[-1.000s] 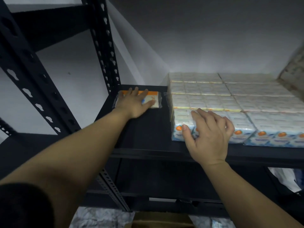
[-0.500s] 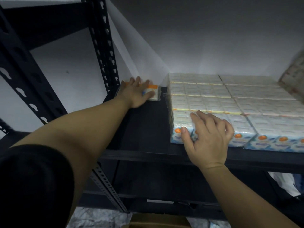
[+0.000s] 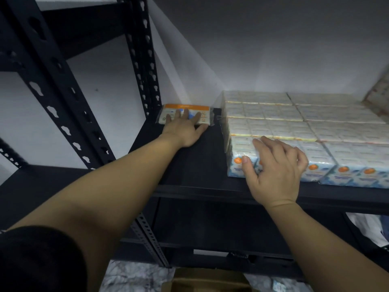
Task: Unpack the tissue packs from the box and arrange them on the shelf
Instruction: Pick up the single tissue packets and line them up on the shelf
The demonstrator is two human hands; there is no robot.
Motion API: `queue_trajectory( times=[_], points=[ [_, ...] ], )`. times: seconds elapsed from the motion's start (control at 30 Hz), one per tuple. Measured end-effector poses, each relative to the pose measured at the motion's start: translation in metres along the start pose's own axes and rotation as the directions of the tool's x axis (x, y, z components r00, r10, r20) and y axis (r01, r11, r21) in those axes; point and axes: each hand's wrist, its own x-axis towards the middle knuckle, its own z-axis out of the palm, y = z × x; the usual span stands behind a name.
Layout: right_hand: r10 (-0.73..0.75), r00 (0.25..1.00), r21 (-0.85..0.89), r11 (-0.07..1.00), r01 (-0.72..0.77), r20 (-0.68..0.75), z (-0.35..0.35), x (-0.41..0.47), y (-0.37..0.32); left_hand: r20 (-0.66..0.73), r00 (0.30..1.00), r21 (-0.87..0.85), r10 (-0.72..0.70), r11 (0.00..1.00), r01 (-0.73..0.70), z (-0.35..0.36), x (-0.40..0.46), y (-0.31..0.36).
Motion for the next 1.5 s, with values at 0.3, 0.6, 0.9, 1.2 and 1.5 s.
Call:
queue_trajectory(
  times=[0.3,0.6,0.9,1.2,1.5],
  points=[
    [0.004,1.000,-0.008,1.000,-0.004,0.012,-0.003,0.000,-0.001,-0.107,0.994,-0.114,0.008,0.993,-0.020,-0.007,-0.037,0.008],
    [0.009,0.990,0.070,0.997,-0.019,0.142,-0.022,0.003,0.000,-0.184,0.982,-0.215,-0.041,0.977,0.001,0.006,-0.149,0.060],
    [-0.070,0.988,0.329,0.944,0.022,0.136,-0.084,-0.085,0.087,-0.276,0.961,-0.299,-0.016,0.952,-0.070,0.069,-0.260,0.174],
    [0.057,0.737,0.270,0.909,-0.318,0.674,-0.117,-0.266,0.236,-0.011,0.998,-0.351,0.067,0.934,-0.066,0.206,-0.310,0.292],
    [0.291,0.334,-0.009,0.765,-0.644,0.896,-0.107,-0.400,0.301,0.305,0.941,-0.423,0.143,0.906,-0.001,0.360,-0.301,0.342]
  ],
)
